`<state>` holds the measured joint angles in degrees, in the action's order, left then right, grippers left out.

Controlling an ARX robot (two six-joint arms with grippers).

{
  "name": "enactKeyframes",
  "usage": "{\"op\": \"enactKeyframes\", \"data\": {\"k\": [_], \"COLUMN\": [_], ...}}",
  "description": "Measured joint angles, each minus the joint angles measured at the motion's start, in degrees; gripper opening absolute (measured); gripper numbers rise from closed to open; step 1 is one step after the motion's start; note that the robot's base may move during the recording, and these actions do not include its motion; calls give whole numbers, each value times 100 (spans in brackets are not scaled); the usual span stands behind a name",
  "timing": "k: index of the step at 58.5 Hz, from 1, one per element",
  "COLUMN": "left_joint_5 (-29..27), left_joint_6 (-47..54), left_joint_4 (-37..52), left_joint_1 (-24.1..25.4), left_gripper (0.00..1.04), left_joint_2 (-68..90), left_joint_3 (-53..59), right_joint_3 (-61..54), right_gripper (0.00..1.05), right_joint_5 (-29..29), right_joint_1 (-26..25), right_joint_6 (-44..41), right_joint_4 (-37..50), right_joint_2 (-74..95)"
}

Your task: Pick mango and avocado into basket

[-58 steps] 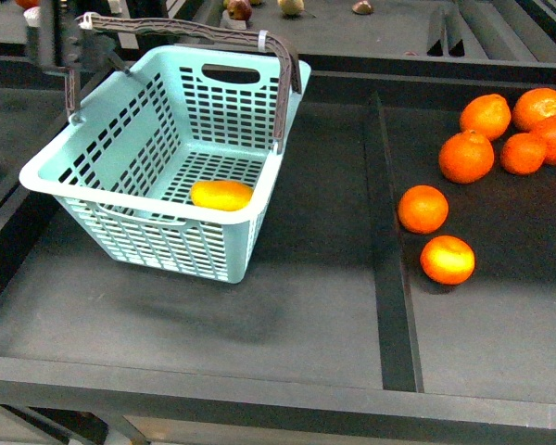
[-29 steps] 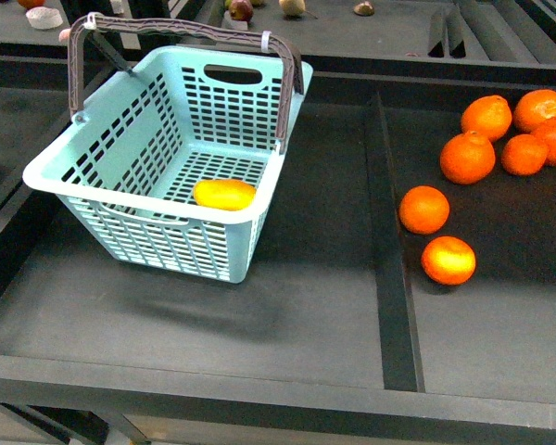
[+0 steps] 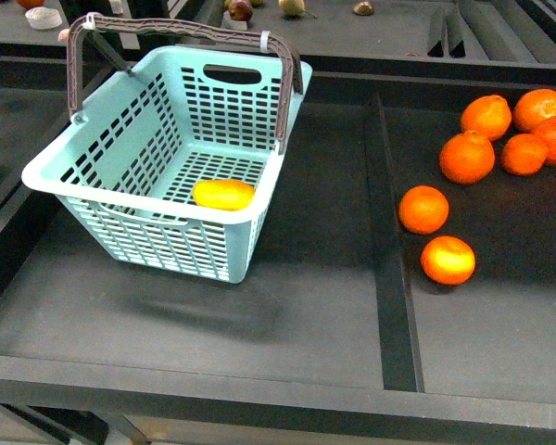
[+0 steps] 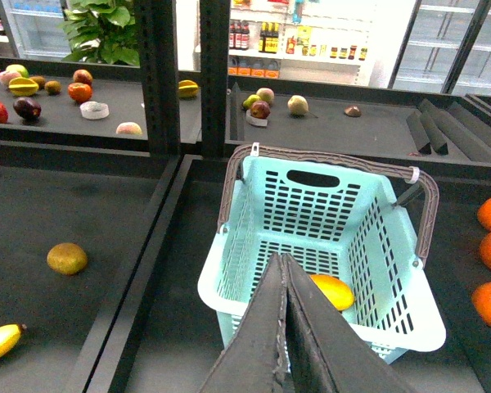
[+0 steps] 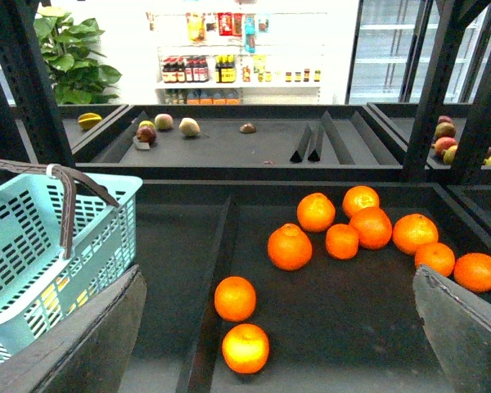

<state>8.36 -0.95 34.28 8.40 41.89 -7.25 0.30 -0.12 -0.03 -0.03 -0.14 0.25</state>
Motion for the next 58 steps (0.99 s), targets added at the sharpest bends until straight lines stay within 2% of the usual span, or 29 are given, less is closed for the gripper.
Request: {"op": "enactKeyframes", "data": {"k": [7, 10, 13, 24, 58], "left_joint_5": [-264, -748, -780, -835, -835], "left_joint_6": [13, 20, 39, 55, 55], "left_joint_4": [-339, -505, -684, -848, -2282], "left_joint_1": [-240, -612, -817, -833, -833], "left_gripper": [3, 3, 3, 3, 3], "left_joint_2": [-597, -846, -1104, -1596, -3067], "left_joint_3": [258, 334, 411, 621, 621], "right_joint_3": [0, 0, 0, 0, 0], "right_gripper": [97, 97, 97, 97, 97], "right_joint_5": [2, 2, 0, 2, 0], "right_joint_1": [0, 0, 0, 0, 0], "right_joint_6": [0, 0, 0, 0, 0], "right_joint_4": [0, 0, 0, 0, 0], "right_joint_2": [0, 0, 0, 0, 0]}}
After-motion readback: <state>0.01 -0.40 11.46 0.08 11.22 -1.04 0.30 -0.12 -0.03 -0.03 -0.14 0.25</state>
